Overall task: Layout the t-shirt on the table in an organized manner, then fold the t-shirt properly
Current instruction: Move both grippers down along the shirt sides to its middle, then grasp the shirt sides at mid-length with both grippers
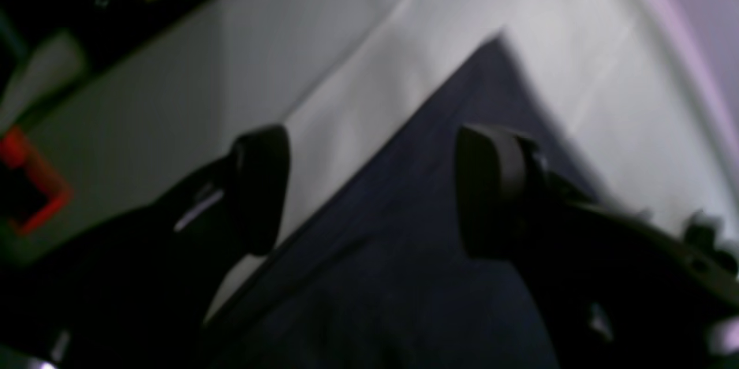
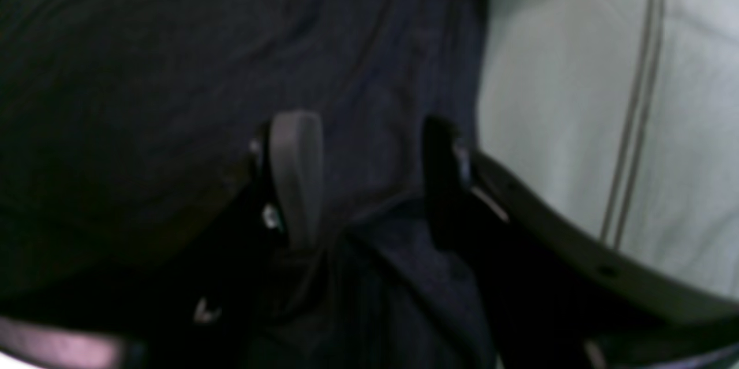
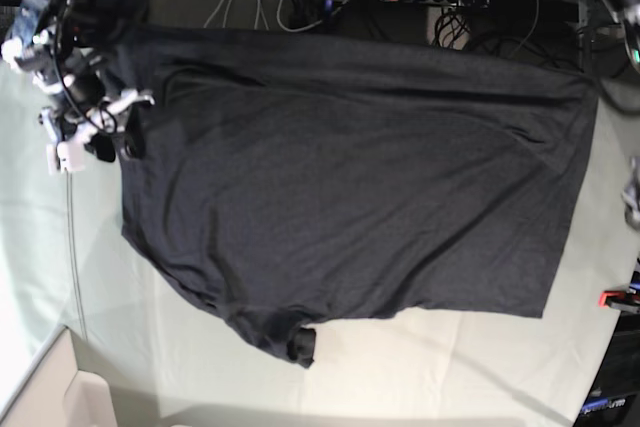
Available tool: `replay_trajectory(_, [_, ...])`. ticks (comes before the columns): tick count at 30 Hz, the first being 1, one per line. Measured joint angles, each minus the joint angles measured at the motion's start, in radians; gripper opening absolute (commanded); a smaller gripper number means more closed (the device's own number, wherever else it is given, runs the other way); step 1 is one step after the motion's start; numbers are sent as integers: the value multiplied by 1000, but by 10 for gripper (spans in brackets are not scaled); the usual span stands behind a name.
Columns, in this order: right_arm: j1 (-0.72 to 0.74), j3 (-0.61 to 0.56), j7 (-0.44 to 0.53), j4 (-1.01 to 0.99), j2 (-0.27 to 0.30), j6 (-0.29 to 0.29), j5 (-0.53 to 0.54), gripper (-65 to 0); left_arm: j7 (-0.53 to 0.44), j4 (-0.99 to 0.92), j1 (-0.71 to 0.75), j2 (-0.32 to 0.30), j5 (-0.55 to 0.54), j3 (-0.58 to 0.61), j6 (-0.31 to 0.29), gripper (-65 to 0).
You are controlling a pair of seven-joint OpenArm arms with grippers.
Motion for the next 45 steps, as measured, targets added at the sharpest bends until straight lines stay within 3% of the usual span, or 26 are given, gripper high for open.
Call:
replay_trajectory(5, [144, -10, 8, -108, 43, 7, 12, -343, 9, -192, -173, -32, 19, 100, 2, -217])
replay_trajectory(8, [235, -14, 7, -200, 73, 0, -12, -346, -13, -297, -290, -51, 102, 199, 3, -217])
replay_trajectory(15, [504, -130, 38, -470, 106, 13, -251, -344, -240, -591, -483, -48, 322, 394, 0, -216])
replay_trajectory(19, [636, -130, 184, -700, 110, 3, -361, -343, -404, -796, -575, -48, 384, 500, -5, -216])
replay_trajectory(24, [704, -133, 335, -924, 119, 2, -452, -343, -535, -962, -617, -46, 395, 579, -7, -215])
replay_trajectory(29, [721, -132, 488, -1033, 124, 1, -494, -343, -609, -992, -615, -47, 394, 651, -4, -215])
replay_trajectory(34, [737, -132, 594, -1118, 124, -66, -565, -343, -639, -992, -616, -46, 394, 654, -4, -215])
replay_trajectory(40, [732, -132, 659, -1128, 122, -175, -579, -343, -637, -993, -613, -17, 397, 655, -4, -215])
replay_trajectory(45, [734, -133, 662, -1129, 128, -184, -579, -343, -637, -993, -588, -5, 396, 654, -5, -215])
